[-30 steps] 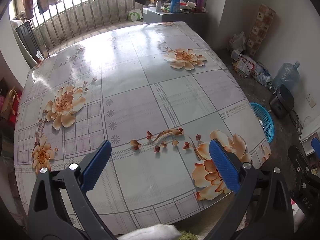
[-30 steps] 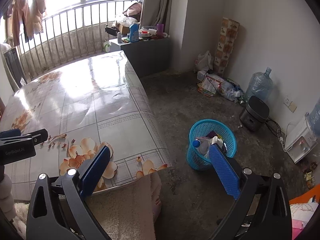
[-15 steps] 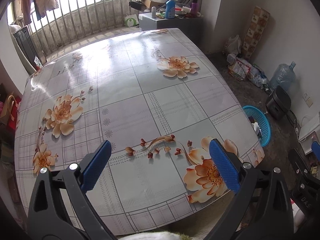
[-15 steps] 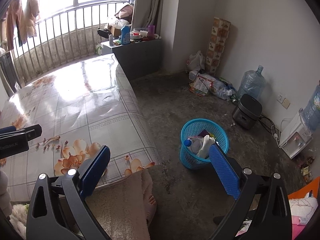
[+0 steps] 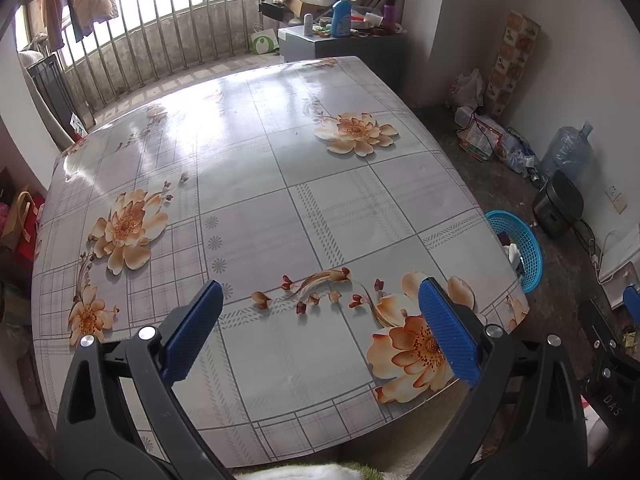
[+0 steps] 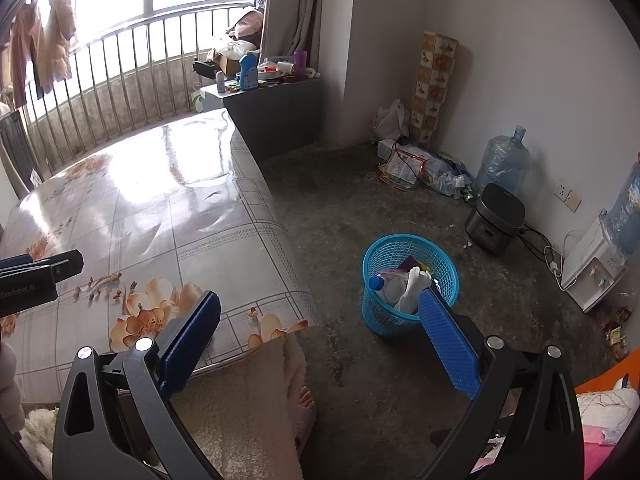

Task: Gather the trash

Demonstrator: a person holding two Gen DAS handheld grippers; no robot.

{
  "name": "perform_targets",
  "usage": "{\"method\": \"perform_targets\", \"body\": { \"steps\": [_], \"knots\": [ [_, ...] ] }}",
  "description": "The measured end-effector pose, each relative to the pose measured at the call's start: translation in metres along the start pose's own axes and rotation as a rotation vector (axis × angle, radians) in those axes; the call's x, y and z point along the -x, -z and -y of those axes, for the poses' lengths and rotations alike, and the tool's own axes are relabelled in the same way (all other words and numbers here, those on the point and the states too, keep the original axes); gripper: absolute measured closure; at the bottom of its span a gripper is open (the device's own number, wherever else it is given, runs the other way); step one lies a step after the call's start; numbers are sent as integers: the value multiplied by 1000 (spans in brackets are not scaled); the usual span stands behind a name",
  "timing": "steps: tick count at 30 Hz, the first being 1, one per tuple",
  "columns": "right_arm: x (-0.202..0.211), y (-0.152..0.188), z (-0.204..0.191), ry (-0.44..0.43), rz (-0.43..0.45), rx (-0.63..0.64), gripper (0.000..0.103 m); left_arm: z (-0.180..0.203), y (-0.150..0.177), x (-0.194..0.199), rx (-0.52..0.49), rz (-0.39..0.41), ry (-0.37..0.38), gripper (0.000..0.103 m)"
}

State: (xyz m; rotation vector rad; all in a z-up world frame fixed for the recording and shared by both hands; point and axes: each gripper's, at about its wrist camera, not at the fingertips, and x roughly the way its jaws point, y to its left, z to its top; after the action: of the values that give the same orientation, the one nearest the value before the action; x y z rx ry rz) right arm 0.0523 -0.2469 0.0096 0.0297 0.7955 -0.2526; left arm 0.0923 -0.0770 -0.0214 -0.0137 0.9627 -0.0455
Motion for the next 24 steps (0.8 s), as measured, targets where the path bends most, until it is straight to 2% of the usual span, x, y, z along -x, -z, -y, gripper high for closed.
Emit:
{"method": "perform_targets", "body": {
  "steps": [24],
  "knots": [
    [-1,3,-9,-15,-8,19,7,-2,1,2,7,1,-4,9]
  ]
}}
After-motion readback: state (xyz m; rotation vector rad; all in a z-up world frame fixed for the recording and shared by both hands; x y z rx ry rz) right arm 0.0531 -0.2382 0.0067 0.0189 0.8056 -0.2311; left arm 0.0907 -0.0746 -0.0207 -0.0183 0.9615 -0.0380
